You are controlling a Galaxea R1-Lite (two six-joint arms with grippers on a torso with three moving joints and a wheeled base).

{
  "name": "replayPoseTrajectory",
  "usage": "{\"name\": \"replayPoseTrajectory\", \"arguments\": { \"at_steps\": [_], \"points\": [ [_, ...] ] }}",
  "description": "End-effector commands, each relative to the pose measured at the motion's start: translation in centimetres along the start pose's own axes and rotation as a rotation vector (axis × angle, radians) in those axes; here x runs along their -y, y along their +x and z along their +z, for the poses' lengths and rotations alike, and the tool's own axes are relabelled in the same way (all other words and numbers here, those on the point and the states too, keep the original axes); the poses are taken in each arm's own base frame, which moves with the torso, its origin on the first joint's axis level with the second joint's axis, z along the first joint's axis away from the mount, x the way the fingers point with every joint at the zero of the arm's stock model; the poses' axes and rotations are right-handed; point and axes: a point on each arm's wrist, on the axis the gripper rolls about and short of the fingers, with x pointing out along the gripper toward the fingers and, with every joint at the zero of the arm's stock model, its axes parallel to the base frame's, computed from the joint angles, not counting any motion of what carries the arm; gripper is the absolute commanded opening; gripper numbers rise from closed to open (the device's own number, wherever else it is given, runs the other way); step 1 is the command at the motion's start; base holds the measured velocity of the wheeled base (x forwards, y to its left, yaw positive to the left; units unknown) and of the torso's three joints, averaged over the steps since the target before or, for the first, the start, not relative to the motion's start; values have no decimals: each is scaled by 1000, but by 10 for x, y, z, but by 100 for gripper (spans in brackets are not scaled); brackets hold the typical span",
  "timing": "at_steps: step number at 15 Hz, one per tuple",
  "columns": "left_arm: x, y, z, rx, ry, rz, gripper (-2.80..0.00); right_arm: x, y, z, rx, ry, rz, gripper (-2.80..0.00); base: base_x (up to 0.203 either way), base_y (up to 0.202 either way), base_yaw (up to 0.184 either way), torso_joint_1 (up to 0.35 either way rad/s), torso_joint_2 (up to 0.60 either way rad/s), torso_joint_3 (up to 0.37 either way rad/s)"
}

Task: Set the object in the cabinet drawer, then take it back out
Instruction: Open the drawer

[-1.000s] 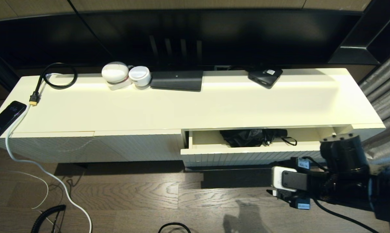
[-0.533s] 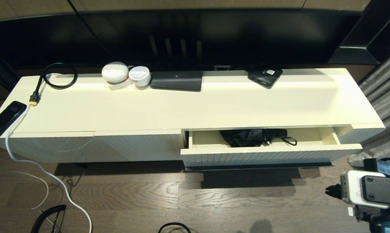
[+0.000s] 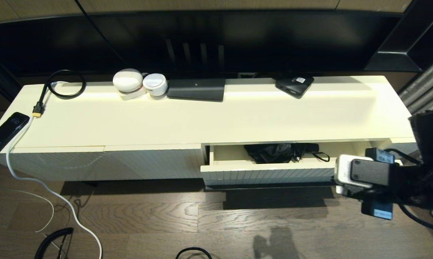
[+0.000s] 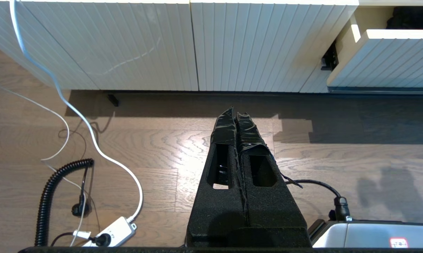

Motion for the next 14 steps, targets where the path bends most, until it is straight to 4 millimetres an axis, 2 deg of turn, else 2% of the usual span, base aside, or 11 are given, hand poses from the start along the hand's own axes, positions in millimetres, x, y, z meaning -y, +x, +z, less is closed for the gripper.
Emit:
{"name": "replayPoseTrajectory", "arguments": {
  "at_steps": [1, 8, 14],
  "points": [
    [0, 0, 0, 1, 0, 1, -280, 3, 42, 1, -40, -25, 43, -280, 0, 0, 0, 0, 0, 0],
    [0, 0, 0, 1, 0, 2, -280, 16, 93, -5, -62, -67, 7, -280, 0, 0, 0, 0, 0, 0],
    [0, 0, 0, 1, 0, 0, -280, 25, 120, -12, -64, -46, -43, -280, 0, 0, 0, 0, 0, 0]
  ]
}}
